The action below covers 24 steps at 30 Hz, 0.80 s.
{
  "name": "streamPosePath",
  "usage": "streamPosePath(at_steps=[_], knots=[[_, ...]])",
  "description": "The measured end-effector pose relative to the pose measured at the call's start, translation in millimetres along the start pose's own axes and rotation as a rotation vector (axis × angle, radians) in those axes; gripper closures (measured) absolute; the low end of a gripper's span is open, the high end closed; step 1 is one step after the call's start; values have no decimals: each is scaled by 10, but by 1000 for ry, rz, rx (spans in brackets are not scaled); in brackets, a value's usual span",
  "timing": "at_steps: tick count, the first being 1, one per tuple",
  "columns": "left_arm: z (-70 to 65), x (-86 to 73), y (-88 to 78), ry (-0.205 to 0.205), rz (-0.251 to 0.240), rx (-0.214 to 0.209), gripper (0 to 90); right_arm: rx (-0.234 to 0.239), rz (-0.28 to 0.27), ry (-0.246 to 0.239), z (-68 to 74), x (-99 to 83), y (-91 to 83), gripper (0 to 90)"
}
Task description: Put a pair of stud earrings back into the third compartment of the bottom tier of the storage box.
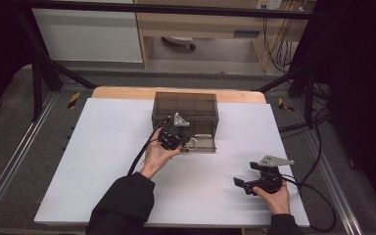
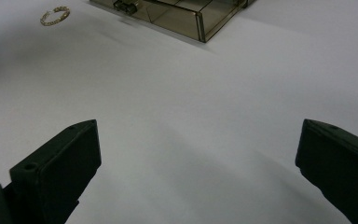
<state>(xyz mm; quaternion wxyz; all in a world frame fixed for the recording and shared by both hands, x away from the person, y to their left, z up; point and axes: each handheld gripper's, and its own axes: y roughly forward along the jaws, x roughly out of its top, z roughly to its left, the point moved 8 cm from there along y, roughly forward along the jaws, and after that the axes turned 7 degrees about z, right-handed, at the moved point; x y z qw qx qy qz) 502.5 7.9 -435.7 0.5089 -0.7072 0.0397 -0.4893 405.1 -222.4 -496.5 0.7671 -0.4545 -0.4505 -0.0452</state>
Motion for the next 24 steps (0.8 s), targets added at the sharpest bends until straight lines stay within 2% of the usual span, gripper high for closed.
streamPosePath(at_steps=[4, 13, 24], knots=[[-10, 47, 87, 4, 15, 7, 864, 0, 1, 1, 3, -2, 3, 8], [-11, 171, 270, -6, 14, 14, 864, -3, 4, -4, -1, -6, 4, 8], [-4, 212, 515, -17, 28, 25, 864, -2, 3, -1, 0, -5, 2, 8]])
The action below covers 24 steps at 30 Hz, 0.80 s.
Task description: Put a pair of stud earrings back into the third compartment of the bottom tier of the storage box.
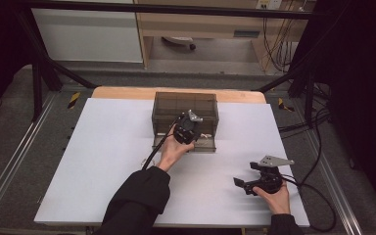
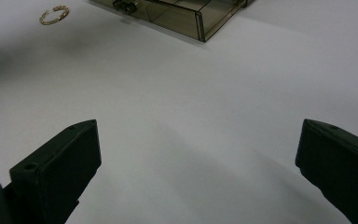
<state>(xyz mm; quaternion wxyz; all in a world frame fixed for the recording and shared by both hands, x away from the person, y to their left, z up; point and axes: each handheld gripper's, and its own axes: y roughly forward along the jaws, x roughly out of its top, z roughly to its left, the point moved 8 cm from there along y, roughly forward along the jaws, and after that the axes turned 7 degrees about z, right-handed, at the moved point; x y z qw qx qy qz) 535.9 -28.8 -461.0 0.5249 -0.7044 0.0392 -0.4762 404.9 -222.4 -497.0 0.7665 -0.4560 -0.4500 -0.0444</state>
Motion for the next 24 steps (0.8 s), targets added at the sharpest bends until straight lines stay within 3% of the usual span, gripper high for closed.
streamPosePath(at_steps=[7, 17, 20, 24], knots=[[4, -47, 146, 1, 25, 12, 864, 1, -2, -1, 1, 1, 0, 8], [-24, -96, 209, 4, 42, -1, 859, 2, -2, -3, 1, 1, 0, 8], [-35, -101, 195, 14, 39, -7, 852, 2, -2, -3, 1, 1, 0, 8], [-54, -80, 56, 33, 13, -16, 795, 2, 0, 1, 2, 0, 0, 8]])
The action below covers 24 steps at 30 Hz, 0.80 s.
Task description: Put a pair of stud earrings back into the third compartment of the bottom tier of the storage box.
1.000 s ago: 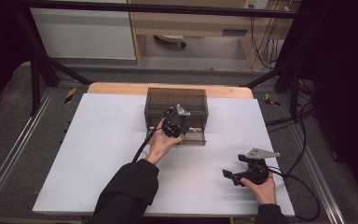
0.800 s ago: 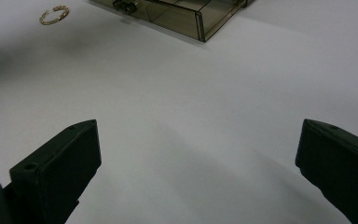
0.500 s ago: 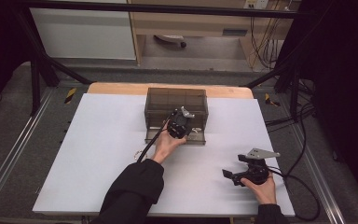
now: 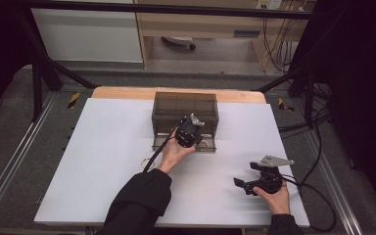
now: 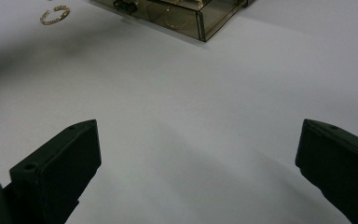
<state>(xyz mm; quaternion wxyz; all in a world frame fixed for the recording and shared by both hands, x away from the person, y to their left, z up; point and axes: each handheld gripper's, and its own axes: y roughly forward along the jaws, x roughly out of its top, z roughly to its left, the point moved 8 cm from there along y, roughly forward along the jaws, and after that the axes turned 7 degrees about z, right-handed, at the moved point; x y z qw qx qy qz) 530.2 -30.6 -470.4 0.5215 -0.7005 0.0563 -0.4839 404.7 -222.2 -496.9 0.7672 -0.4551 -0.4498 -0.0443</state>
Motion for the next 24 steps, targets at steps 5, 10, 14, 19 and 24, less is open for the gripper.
streamPosePath(at_steps=[5, 10, 14, 19, 24], knots=[[0, -26, -196, 9, -23, -10, 710, -1, -1, -3, -3, 1, -3, 8], [28, -85, -369, 22, -47, -19, 642, 0, -1, 1, 0, 1, -11, 8], [63, -204, -531, 33, -56, -26, 558, -1, -2, 2, -1, 2, -8, 8], [144, -390, -740, 32, -71, -19, 454, -4, 2, 0, -4, -1, -3, 7], [277, -604, -948, 27, -90, 8, 399, -4, 2, -2, -5, -2, -1, 8]])
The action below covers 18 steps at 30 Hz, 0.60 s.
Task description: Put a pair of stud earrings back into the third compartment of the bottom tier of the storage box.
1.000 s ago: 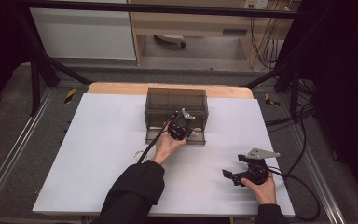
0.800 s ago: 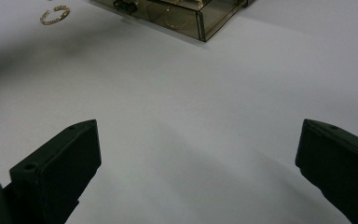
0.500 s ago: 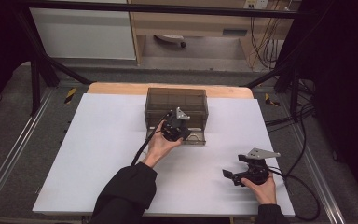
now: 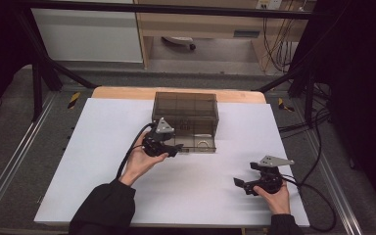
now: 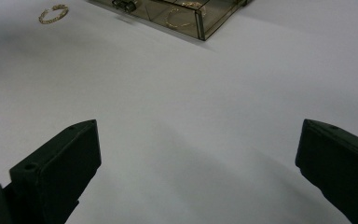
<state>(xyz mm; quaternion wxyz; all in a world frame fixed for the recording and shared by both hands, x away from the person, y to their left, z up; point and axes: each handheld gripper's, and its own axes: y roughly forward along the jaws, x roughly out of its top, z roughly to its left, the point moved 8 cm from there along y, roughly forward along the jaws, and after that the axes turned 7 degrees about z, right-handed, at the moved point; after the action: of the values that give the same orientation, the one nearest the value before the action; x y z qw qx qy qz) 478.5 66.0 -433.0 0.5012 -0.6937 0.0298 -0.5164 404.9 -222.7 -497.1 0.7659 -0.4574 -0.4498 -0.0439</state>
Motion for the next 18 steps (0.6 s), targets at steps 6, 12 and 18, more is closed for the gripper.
streamPosePath(at_steps=[6, 12, 18], knots=[[163, -275, -184, -32, 13, 9, 257, 0, 4, 3, 3, -5, 5, 8], [282, -583, -253, -54, 39, 12, 182, -1, 7, 3, 3, -8, 5, 8], [373, -828, -210, -87, 67, 15, 143, 0, 9, 7, 6, -11, 6, 8]])
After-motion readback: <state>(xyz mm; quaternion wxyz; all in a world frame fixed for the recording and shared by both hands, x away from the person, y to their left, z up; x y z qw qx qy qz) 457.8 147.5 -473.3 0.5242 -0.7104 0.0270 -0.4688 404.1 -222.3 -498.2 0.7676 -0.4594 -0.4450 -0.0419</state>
